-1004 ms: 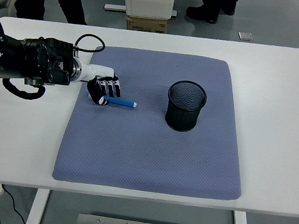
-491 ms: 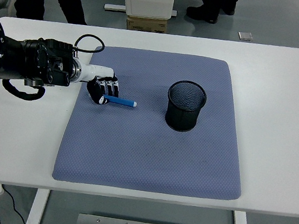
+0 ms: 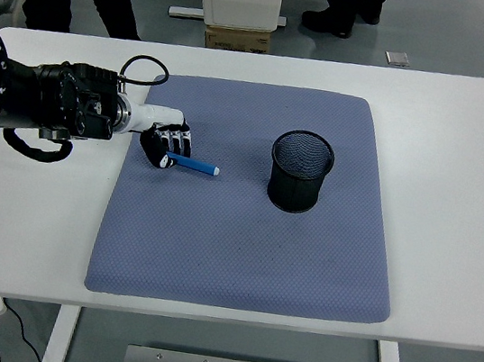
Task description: Left hand places marker in pen holder
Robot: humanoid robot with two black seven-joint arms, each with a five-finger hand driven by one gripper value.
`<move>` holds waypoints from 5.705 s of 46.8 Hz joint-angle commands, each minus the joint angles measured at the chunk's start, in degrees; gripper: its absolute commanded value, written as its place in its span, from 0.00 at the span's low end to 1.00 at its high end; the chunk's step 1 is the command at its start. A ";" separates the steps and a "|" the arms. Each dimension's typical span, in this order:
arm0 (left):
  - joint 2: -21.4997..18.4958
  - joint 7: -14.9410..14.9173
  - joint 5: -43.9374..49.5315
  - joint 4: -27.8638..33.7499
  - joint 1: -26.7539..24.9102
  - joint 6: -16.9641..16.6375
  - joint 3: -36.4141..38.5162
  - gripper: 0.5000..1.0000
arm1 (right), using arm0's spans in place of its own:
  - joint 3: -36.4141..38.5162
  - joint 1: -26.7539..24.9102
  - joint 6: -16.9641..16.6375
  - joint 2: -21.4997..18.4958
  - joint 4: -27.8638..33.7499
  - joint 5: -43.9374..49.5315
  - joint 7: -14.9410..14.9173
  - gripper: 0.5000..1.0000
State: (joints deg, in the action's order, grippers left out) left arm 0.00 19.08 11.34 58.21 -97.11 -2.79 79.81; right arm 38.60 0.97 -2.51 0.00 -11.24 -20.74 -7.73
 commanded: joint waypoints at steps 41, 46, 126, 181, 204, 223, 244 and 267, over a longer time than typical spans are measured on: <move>0.00 0.08 0.00 -0.03 0.43 -1.08 0.09 0.15 | -0.02 0.00 0.05 0.00 0.08 0.00 0.00 1.00; 0.00 0.08 0.00 -0.03 0.43 -1.16 0.09 0.16 | -0.02 0.00 0.05 0.00 -0.01 0.00 0.00 1.00; 0.00 0.08 -0.17 -0.12 0.61 -0.73 0.61 0.00 | -0.02 0.00 0.05 0.00 -0.01 0.00 0.00 1.00; 0.00 0.25 0.00 -0.12 0.96 -3.71 0.52 0.50 | -0.02 0.00 -0.04 0.00 -0.01 0.00 0.00 1.00; 0.00 0.25 0.00 -0.12 0.61 -4.15 0.52 0.27 | -0.02 0.00 0.04 0.00 0.08 0.00 0.00 1.00; 0.00 0.25 -0.17 -0.03 0.61 -4.15 0.52 0.14 | 0.07 0.00 0.04 0.00 -0.01 0.00 0.00 1.00; 0.00 0.25 -0.17 0.23 0.43 -2.92 0.52 0.00 | -0.02 0.00 0.05 0.00 -0.01 0.00 0.00 1.00; 0.00 1.92 0.00 0.15 -0.80 3.14 0.44 0.00 | 0.07 0.00 -0.04 0.00 0.08 0.00 0.00 1.00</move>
State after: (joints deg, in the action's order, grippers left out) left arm 0.00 20.91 11.33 58.41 -97.73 0.38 80.25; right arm 38.59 0.97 -2.46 0.00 -11.18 -20.74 -7.73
